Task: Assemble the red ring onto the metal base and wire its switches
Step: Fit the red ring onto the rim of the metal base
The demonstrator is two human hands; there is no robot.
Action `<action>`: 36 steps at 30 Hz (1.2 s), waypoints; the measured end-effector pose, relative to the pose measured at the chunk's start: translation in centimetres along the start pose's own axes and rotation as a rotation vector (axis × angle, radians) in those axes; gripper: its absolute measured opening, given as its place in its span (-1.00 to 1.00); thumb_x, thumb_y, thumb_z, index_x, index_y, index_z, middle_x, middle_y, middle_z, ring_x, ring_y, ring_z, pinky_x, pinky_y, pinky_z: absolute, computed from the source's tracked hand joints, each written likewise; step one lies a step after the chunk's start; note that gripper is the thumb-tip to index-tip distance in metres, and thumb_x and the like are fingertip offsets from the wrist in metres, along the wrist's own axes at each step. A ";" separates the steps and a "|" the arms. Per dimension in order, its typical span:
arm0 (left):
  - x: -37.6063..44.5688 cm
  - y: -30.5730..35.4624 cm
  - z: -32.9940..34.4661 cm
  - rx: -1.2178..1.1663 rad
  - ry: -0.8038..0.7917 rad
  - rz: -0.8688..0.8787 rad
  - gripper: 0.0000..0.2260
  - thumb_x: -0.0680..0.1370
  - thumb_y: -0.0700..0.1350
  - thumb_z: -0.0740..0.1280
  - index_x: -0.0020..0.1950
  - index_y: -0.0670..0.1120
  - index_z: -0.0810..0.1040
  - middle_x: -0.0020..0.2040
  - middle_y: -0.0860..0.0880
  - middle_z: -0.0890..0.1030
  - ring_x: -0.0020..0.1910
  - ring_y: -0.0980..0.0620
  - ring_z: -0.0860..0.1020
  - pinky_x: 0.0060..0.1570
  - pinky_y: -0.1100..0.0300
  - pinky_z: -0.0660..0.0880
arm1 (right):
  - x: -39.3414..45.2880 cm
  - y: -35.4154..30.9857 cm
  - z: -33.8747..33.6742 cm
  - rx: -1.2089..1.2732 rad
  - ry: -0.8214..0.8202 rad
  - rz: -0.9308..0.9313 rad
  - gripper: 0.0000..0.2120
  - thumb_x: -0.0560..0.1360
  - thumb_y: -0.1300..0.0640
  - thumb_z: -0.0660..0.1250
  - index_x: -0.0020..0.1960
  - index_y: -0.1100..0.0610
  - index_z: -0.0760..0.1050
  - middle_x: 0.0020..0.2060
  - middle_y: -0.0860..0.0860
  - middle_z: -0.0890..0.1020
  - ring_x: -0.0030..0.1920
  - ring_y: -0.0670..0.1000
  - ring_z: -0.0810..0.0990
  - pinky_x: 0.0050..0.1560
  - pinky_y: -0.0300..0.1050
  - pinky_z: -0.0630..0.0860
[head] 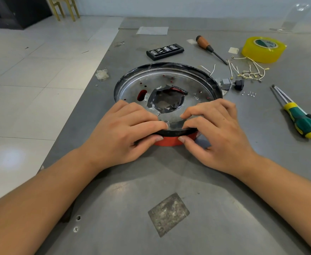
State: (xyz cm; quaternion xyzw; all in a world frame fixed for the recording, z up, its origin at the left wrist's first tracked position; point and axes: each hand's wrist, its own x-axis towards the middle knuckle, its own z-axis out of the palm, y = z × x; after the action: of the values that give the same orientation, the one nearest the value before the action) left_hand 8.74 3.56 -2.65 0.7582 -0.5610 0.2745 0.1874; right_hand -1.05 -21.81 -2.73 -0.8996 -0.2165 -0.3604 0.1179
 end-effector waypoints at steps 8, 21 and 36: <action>0.1 -0.3 0.0 -0.049 -0.037 0.012 -0.82 0.68 -0.02 0.40 0.15 -0.07 0.72 0.08 -0.01 0.69 -0.06 -0.09 0.60 -0.13 -0.06 0.47 | 0.2 0.4 0.2 0.055 -0.046 -0.026 -0.86 0.56 0.07 0.44 -0.06 0.15 0.66 -0.02 -0.06 0.70 -0.05 0.06 0.65 0.17 0.15 0.43; 0.2 -0.5 0.0 -0.031 -0.056 0.024 -0.82 0.68 -0.02 0.40 0.20 -0.04 0.74 0.08 0.00 0.70 -0.05 -0.08 0.61 -0.12 -0.06 0.48 | 0.4 0.4 0.3 0.068 -0.049 -0.012 -0.88 0.53 0.08 0.44 -0.11 0.12 0.66 -0.02 -0.07 0.69 -0.05 0.03 0.65 0.20 0.18 0.42; 0.2 -0.4 -0.1 -0.032 -0.072 0.026 -0.83 0.67 -0.03 0.40 0.16 -0.06 0.74 0.08 -0.01 0.70 -0.05 -0.10 0.63 -0.12 -0.08 0.49 | 0.5 0.2 0.2 0.069 -0.064 0.002 -0.92 0.51 0.10 0.43 -0.10 0.11 0.66 -0.03 -0.09 0.69 -0.02 0.01 0.65 0.25 0.16 0.40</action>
State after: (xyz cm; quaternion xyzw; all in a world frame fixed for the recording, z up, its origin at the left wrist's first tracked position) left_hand 9.13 3.60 -2.39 0.7571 -0.5815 0.2405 0.1755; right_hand -0.53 -21.79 -2.50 -0.9064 -0.2314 -0.3237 0.1421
